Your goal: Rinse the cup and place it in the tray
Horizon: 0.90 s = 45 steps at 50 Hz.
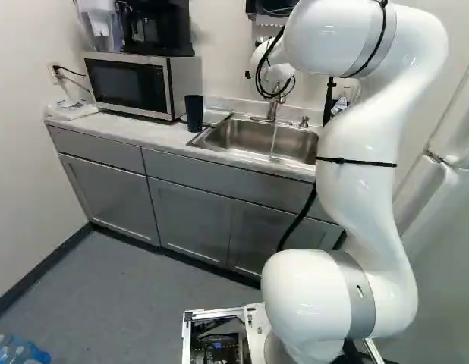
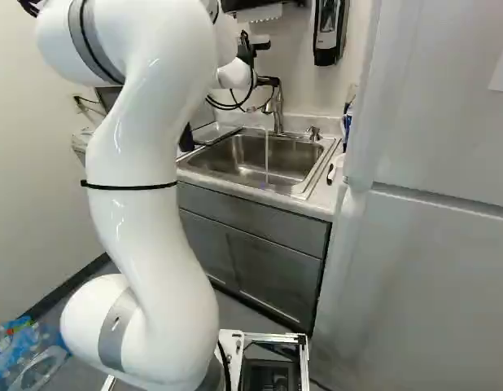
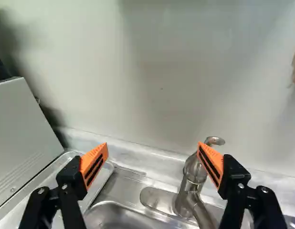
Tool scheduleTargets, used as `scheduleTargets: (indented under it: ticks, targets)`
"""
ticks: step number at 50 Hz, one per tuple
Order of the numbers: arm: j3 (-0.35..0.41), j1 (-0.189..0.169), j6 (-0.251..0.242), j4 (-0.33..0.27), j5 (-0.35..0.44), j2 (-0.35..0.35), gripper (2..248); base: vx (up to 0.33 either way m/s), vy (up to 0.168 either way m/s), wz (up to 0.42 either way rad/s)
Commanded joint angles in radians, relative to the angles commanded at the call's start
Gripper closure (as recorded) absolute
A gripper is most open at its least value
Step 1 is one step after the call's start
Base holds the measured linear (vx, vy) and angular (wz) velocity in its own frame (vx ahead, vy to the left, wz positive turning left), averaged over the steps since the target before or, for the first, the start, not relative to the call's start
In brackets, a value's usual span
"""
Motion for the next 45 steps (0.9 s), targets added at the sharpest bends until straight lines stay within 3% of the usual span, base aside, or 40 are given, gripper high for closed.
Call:
scheduleTargets:
  ticks: [45]
  targets:
    - [0.270, -0.011, 0.000, 0.000, -0.042, 0.235, 3, 0.000, 0.000, 0.000]
